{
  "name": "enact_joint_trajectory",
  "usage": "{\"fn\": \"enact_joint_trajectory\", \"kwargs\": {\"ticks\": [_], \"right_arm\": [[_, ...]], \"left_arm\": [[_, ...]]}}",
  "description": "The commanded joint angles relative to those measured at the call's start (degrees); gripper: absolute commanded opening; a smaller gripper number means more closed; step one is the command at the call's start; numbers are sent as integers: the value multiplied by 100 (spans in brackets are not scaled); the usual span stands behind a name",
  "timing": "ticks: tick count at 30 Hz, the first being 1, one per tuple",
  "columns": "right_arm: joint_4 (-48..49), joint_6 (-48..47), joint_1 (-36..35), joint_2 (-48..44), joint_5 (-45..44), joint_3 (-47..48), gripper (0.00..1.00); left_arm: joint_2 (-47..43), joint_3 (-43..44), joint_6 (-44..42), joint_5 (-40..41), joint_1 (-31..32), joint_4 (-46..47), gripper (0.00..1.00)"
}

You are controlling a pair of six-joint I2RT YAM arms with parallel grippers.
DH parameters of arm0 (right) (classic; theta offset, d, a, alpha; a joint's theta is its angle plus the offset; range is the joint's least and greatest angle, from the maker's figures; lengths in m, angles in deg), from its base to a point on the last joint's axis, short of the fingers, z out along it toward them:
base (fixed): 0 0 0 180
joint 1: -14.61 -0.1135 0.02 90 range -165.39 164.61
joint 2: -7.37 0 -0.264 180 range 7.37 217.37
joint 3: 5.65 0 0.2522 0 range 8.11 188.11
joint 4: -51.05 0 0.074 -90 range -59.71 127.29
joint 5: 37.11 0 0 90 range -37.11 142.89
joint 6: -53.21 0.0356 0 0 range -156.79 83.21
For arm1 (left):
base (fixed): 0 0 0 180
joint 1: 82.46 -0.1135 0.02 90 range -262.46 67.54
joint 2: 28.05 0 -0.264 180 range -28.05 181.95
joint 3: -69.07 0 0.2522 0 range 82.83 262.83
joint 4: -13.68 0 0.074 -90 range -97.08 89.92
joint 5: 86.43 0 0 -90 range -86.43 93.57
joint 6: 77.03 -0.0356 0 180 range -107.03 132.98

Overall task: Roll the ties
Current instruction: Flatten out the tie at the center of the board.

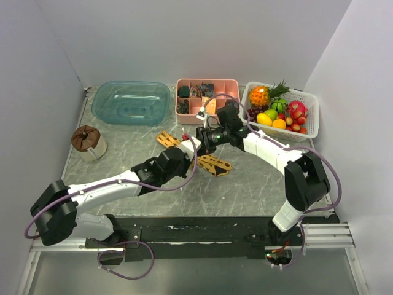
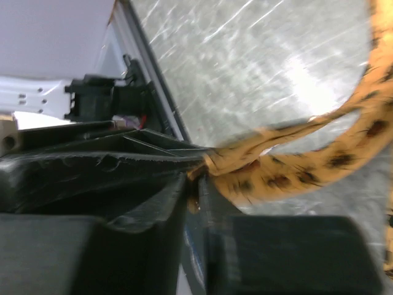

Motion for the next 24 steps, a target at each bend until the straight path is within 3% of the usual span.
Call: {"fn": "enact_joint_trajectory", "kwargs": {"ticks": [1,7,11,18,24], "right_arm": [[445,-55,-40,-489,37,153,31],[823,209,285,-911,-129,-162,64],[1096,359,601,-1498,-437,-583,78],[930,210,944,-2641,-1674,-1059,89],[587,8,1076,-3740,-2677,-1384,99]], "left_arm": [[-131,113,495,143,-58,676,1],[-359,-19,644,-76,-268,860,1],[-465,25,767,-314,-558,843,1],[-623,709,732,-323,-831,378,1],[-501,2096,819,-419,-911,-27,1]]}}
